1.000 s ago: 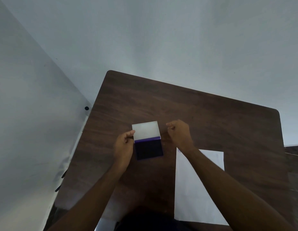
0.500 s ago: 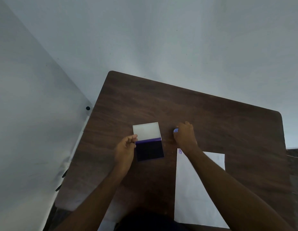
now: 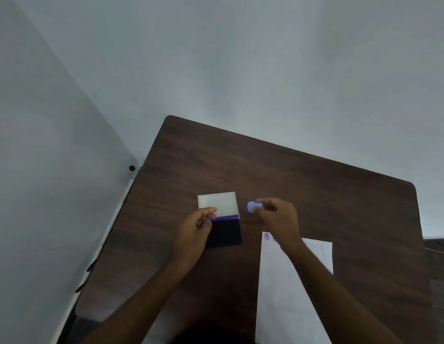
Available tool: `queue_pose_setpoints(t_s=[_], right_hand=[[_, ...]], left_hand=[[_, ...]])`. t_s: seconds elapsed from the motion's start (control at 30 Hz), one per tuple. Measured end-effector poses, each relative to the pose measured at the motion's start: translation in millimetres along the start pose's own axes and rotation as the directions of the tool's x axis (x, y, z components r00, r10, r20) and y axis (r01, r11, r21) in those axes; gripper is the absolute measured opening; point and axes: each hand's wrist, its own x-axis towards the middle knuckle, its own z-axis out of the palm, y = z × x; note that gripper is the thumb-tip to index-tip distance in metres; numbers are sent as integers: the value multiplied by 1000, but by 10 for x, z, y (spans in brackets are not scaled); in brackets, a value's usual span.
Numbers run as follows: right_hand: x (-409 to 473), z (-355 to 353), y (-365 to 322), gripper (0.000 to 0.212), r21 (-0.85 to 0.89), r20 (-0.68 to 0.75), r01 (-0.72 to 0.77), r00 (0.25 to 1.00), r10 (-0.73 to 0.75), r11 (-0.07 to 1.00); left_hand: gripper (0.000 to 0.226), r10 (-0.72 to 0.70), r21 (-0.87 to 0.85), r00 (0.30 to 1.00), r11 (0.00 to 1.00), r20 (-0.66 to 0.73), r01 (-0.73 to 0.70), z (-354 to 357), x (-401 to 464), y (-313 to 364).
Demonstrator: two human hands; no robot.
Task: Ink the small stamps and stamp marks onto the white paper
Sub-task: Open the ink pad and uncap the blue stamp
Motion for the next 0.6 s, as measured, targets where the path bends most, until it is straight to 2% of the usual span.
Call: queue_pose_setpoints(t_s=[0.1,0.23,0.33,0.47,0.6], right_hand=[[-253,-12,-134,12,241,88,-171,984,154,955],[-466,-29,-207,20,294,177,-302,949,259,907],[-580,-50,-191,26,291,195,-317,943,269,903],[-678,-50,-154,17,321,234,-294,946,225,900],[-702,-16,-117,20,302,245,-294,943,225,907]], left_hand=[[28,35,-13,997,999,73,-34,65,-86,169],[45,57,-27,984,998,168,-53,170,-187,323],[42,82,-32,982,996,168,-78,231,-252,374],[31,76,-58,988,996,135,-69,234,-314,387],[29,55,-68,990,997,128,-46,212,-345,371]])
